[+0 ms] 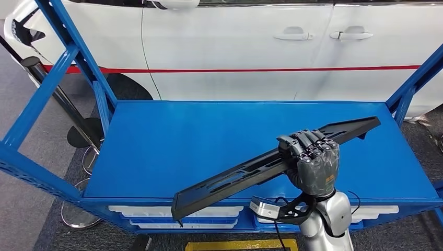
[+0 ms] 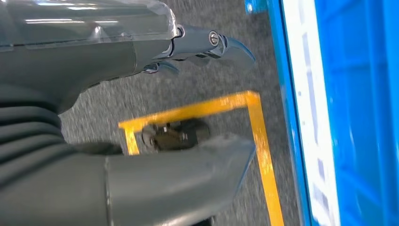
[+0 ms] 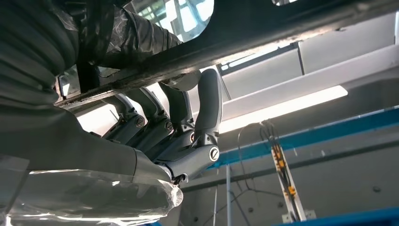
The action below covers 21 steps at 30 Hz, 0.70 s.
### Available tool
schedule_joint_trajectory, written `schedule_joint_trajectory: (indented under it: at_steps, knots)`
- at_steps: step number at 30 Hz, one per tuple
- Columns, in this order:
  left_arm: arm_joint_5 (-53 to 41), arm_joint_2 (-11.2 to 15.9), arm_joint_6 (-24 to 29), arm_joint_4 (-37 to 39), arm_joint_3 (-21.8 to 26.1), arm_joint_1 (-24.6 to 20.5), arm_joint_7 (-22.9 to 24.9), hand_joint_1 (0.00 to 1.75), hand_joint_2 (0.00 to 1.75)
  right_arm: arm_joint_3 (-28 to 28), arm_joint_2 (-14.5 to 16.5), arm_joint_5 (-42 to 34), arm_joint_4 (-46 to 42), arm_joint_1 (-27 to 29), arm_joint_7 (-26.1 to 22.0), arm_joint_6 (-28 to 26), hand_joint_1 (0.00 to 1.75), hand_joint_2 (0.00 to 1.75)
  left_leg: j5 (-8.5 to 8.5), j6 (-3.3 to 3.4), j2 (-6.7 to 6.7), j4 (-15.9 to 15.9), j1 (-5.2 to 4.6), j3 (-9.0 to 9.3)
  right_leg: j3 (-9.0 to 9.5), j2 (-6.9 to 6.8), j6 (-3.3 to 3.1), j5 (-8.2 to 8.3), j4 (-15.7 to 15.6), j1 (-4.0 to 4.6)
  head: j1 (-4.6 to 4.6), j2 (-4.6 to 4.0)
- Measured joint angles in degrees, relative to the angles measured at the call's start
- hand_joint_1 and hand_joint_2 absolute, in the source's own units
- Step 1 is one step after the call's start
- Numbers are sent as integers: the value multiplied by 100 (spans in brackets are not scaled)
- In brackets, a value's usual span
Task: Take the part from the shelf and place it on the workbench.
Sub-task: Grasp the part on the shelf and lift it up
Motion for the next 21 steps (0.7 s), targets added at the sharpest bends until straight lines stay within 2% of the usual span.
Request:
schedule_joint_trajectory:
  at_steps: [2,4,5,7,9,10,11,12,14,15,16,19,20,21]
  knots:
    - [-72,-5,25,0,-13,-2,-9,0,175,52,-118,-22,-23,-42,88,2,175,175,-7,-48,-2,8,-20,-11,63,11,-43,3,-155,28,-1,0]
    - [-142,-7,96,-1,-43,-7,-1,0,175,97,-207,-23,-25,-74,142,2,175,175,-30,-102,0,20,-11,-10,66,16,-104,21,-180,11,-1,0]
    - [-162,-8,120,-1,-57,-11,6,0,175,117,-236,-22,-25,-93,153,2,175,175,-103,-132,2,107,-7,-40,76,11,-141,30,-199,-3,-2,0]
    - [-189,-8,147,-2,-74,-15,6,0,175,164,-273,-25,-25,-123,166,2,175,175,-408,-183,8,605,12,-253,93,-7,-198,38,-223,-17,-3,0]
    - [-197,-9,159,-2,-89,-10,-29,0,175,211,-303,-50,-25,-135,179,2,175,175,-731,-220,9,1349,24,-596,92,-19,-219,33,-219,-7,-2,0]
    - [-175,-9,152,-2,-96,-7,-51,0,175,241,-316,-67,-24,-136,200,3,175,175,-768,-228,10,1566,28,-703,94,-22,-223,30,-216,-2,-2,0]
    - [-142,-10,139,-2,-101,-7,-71,0,175,278,-324,-76,-24,-140,227,3,175,175,-699,-227,10,1580,29,-713,98,-21,-225,27,-213,2,-2,0]
    - [-102,-11,125,-2,-103,-12,-84,0,175,326,-330,-71,-24,-146,260,3,175,175,-527,-215,10,1361,28,-612,108,-16,-224,24,-212,4,-3,0]
    - [-25,-12,112,-2,-102,-35,-92,0,175,427,-336,-26,-23,-160,321,4,175,175,-140,-159,9,568,15,-236,131,-8,-210,12,-208,17,-2,0]
    - [8,-15,118,-2,-101,-50,-88,0,175,470,-336,1,-23,-166,345,4,175,175,-34,-130,8,245,4,-87,130,-4,-193,7,-202,26,-2,0]
    - [48,-21,127,-2,-99,-60,-77,0,175,507,-336,18,-23,-169,361,4,175,175,3,-106,7,61,-10,-9,122,-5,-169,5,-198,32,-2,0]
    - [146,-38,167,-2,-82,-41,-16,0,175,604,-336,9,-23,-163,374,4,175,175,16,-51,6,-36,-6,11,105,-9,-85,12,-206,28,-2,0]
    - [163,-42,187,-2,-74,-28,23,0,175,629,-336,-16,-23,-155,373,3,175,175,42,-21,10,-69,10,27,96,-9,-60,-33,-167,28,-1,0]
    - [174,-46,215,-2,-67,-20,73,0,175,654,-335,-50,-22,-146,366,3,175,175,72,13,17,-101,28,40,44,-8,-36,-146,-31,27,0,0]
